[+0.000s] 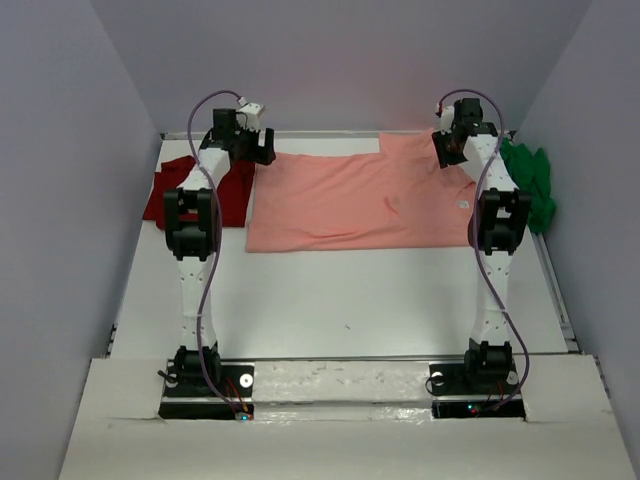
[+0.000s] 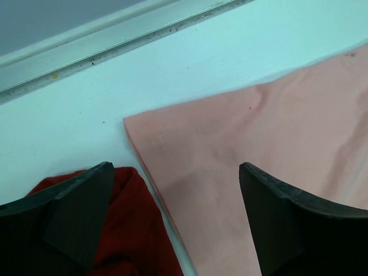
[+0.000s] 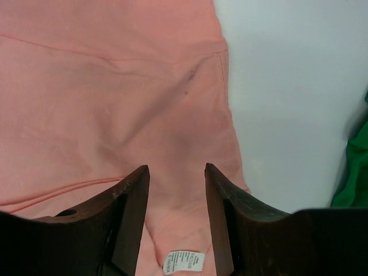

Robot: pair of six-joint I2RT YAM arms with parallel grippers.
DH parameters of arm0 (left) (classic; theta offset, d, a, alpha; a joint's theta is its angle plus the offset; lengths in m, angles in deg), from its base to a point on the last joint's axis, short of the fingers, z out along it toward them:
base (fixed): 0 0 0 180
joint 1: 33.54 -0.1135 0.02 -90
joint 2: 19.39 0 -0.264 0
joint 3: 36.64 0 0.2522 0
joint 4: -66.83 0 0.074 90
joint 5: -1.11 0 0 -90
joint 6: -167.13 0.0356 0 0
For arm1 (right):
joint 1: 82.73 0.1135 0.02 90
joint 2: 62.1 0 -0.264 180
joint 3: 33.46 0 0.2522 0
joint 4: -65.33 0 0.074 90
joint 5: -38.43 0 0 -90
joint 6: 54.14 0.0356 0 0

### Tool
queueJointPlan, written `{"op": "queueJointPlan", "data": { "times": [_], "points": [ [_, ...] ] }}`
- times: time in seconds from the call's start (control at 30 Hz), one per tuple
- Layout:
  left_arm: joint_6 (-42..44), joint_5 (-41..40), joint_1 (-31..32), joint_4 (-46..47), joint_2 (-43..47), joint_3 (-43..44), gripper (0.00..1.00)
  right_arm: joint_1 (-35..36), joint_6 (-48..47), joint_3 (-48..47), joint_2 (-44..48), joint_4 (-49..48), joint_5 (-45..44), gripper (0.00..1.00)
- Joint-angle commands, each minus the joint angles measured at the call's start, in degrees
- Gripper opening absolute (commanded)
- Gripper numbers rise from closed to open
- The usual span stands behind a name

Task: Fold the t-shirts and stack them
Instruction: Fold the tshirt

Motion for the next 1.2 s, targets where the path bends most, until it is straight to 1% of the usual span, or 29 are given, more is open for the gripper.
{"op": "queueJointPlan", "data": {
  "times": [0.0,0.1,0.33,0.43,0.47,0.5,0.53,0.6,0.7,1.0,1.03,1.13,1.17],
  "points": [
    [-1.49,-1.26,0.31,2.14,-3.33,6.69,0.99,-0.41,-0.44,0.74,2.27,-4.26,0.03,0.49],
    [-1.4,-0.83,0.31,2.05,-5.43,10.3,0.99,-0.41,-0.7,4.25,4.64,-6.1,-0.15,0.49],
    [-0.08,-1.26,0.32,1.08,-10.1,16.19,0.98,-0.41,-0.44,6.28,6.58,-6.2,-0.15,0.47],
    [0.62,-3.45,0.66,-0.58,-11.86,18.47,0.93,-0.41,-0.52,6.89,6.93,-6.11,-1.02,0.46],
    [0.88,-4.42,0.84,-1.11,-12.21,19.09,0.87,-0.41,-0.7,7.5,7.37,-6.11,-1.55,0.46],
    [1.23,-4.34,0.84,-1.81,-12.39,19.09,0.85,-0.41,-1.05,7.77,7.55,-6.11,-1.73,0.46],
    [1.58,-4.08,0.93,-2.17,-12.65,19.62,0.8,-0.41,-1.23,7.95,7.72,-6.2,-2.08,0.46],
    [2.29,-4.87,1.02,-3.83,-13.0,19.97,0.74,-0.41,-1.75,8.13,7.81,-6.2,-3.13,0.46],
    [3.78,-5.39,1.02,-5.41,-13.18,19.71,0.71,-0.41,-2.19,8.47,8.16,-6.11,-3.75,0.46],
    [6.69,-10.14,1.02,-6.39,-13.62,18.39,0.7,-0.41,-3.07,8.57,9.13,-5.85,-3.66,0.45],
    [6.16,-10.92,0.93,-6.48,-13.88,19.17,0.69,-0.41,-3.07,8.57,9.13,-5.85,-3.83,0.45],
    [6.33,-9.79,1.02,-7.27,-15.02,20.85,0.65,-0.41,-3.16,8.83,9.13,-5.85,-3.92,0.44],
    [6.25,-8.92,1.02,-7.18,-15.11,21.03,0.59,-0.41,-3.07,8.74,9.04,-5.85,-4.1,0.44]
  ]
}}
